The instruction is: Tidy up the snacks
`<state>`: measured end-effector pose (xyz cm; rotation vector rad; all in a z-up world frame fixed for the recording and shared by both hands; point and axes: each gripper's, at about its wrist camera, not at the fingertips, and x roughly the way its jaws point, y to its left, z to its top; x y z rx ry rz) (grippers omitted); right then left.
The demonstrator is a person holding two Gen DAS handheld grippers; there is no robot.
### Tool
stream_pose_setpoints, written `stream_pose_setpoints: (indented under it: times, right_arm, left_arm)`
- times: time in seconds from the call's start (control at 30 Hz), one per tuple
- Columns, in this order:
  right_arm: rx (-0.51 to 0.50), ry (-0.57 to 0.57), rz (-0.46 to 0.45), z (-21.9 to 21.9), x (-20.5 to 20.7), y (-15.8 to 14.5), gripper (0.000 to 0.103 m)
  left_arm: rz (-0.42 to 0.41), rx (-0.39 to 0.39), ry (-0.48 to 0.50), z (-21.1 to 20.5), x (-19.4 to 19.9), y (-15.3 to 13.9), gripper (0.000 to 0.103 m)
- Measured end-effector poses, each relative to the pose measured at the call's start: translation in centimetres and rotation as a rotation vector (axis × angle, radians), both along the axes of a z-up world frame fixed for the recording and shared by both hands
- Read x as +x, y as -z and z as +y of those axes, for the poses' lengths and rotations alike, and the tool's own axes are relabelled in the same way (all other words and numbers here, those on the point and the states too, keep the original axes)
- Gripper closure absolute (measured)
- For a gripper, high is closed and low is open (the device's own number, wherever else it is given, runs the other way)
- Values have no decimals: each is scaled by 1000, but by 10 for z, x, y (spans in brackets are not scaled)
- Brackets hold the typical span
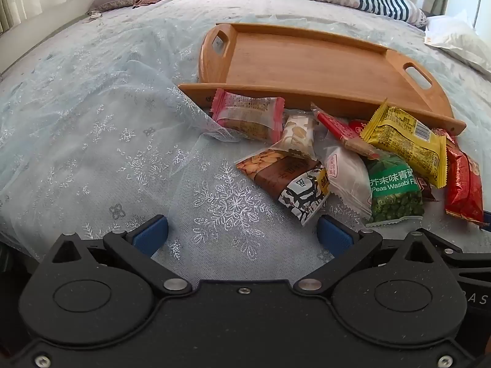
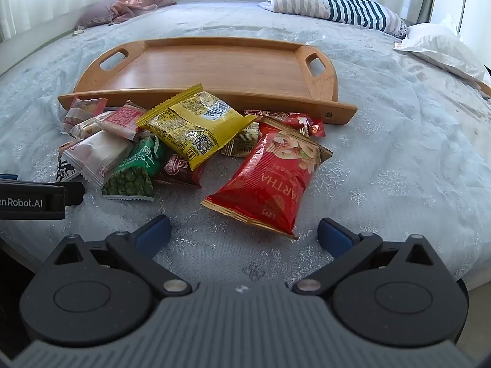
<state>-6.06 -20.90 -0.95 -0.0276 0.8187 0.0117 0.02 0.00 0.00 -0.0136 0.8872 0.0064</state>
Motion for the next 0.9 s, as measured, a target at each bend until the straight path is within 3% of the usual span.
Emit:
stream_pose_setpoints:
  times: [0.9]
  right_arm:
    - [-4,0,-2,0,-1,0,0]
  left_arm:
    - [5,7,1,-2,2,-3,0]
